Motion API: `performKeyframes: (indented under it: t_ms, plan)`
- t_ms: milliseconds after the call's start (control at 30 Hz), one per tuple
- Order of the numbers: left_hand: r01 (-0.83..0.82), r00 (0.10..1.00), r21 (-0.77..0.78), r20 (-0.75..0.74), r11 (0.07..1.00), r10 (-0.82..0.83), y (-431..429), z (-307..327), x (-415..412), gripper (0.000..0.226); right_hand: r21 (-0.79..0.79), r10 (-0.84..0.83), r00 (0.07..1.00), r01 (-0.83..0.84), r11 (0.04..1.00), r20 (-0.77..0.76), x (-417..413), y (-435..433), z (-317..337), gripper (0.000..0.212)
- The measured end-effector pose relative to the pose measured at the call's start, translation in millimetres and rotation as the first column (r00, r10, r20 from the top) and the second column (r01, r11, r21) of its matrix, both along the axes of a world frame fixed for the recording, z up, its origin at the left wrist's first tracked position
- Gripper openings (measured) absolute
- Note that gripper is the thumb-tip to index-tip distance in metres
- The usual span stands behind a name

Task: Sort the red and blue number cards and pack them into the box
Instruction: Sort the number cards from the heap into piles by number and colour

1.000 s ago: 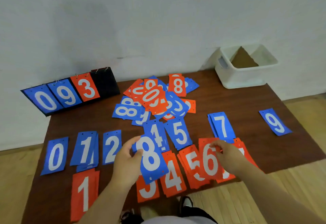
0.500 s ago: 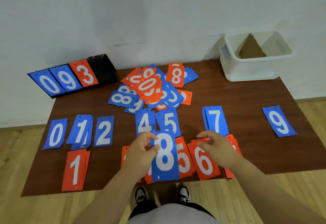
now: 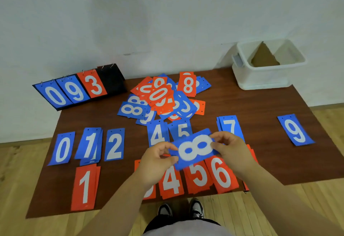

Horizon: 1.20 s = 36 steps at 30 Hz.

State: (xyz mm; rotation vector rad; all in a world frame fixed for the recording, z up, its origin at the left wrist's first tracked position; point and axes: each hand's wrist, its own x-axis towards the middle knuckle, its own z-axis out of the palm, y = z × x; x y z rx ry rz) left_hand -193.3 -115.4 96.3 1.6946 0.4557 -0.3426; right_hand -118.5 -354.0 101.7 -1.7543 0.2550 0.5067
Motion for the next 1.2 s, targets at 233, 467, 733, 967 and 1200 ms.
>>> performKeyframes:
  t_ms: [233,467,733,967,1200]
  plan:
    - [-0.044,0.998,-0.013,-0.038,0.999,0.043,-6.5,-12.7,30.9,0.024,-0.108,-0.006,1.000,0.007,0.994,0.012,-33.4,5.4,-9.7,0.011]
    - [0.365,0.928,0.178,0.013,0.914,-0.373,-44.2,-1.4,72.1,0.024,-0.134,0.064,0.998,-0.060,0.989,0.023,-16.6,-43.6,4.4,0.012]
    - [0.314,0.924,0.237,0.148,0.919,-0.353,-141.2,-6.4,139.2,0.040,-0.156,0.143,0.988,-0.131,0.979,0.066,57.5,-133.0,-8.3,0.021]
    - [0.203,0.961,0.440,0.081,0.875,-0.264,-171.6,-31.8,163.7,0.029,-0.364,-0.036,0.987,0.091,0.927,0.155,128.1,-200.9,-62.1,0.020]
    - [0.146,0.985,0.695,-0.040,0.704,-0.166,-129.0,-53.1,134.5,0.046,-0.600,0.198,0.974,-0.225,0.768,-0.111,153.9,-203.9,-107.7,0.031]
